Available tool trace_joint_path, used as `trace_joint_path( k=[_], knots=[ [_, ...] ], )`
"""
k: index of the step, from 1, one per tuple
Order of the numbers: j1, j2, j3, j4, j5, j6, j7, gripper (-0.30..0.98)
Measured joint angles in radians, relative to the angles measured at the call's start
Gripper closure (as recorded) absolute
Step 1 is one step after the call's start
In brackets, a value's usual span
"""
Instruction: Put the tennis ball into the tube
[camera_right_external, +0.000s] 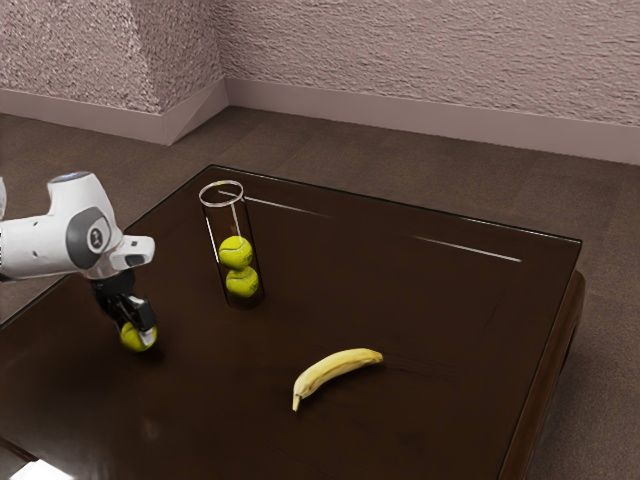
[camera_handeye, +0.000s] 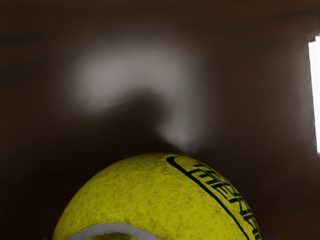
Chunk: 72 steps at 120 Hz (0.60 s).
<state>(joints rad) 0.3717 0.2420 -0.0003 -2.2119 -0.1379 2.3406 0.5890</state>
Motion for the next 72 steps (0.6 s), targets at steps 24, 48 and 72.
trace_joint_path(
  k=[24, 48, 72],
  knots=[
    [-0.001, 0.009, -0.003, 0.004, -0.003, 0.014, -0.004, 0.27],
    [-0.001, -0.133, -0.026, -0.003, -0.011, 0.01, -0.009, 0.32],
    [0.009, -0.308, -0.041, 0.103, -0.012, 0.008, -0.017, 0.34]
  ],
)
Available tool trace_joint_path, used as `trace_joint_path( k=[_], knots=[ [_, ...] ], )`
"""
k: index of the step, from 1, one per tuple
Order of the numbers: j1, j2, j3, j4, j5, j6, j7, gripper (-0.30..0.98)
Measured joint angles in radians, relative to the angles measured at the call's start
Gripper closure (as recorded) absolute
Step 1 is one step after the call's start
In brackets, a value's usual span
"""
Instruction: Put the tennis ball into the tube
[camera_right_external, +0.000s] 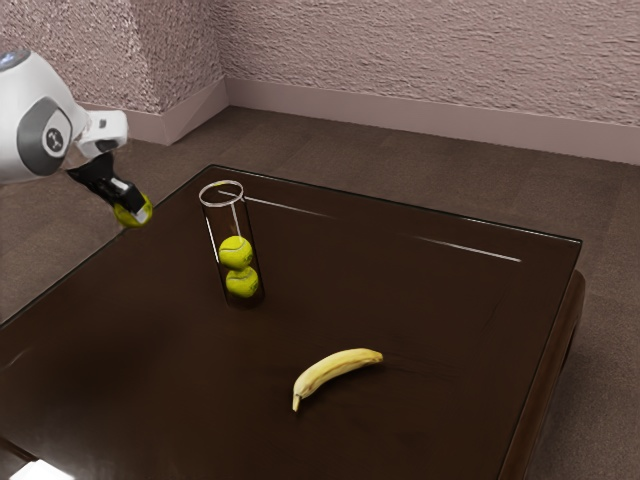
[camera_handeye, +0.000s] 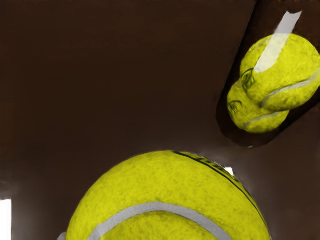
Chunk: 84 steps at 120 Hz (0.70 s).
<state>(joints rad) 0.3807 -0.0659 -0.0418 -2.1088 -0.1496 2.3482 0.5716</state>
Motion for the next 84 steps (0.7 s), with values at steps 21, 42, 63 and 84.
trace_joint_path(
  k=[21, 42, 63, 84],
  knots=[
    [-0.022, 0.053, -0.072, 0.203, 0.0, 0.006, -0.007, 0.34],
    [-0.049, 0.199, -0.145, 0.323, 0.002, 0.011, -0.013, 0.37],
    [-0.032, 0.246, -0.151, 0.334, 0.001, 0.016, -0.016, 0.26],
    [-0.034, 0.253, -0.165, 0.346, -0.005, 0.016, -0.009, 0.12]
  ],
)
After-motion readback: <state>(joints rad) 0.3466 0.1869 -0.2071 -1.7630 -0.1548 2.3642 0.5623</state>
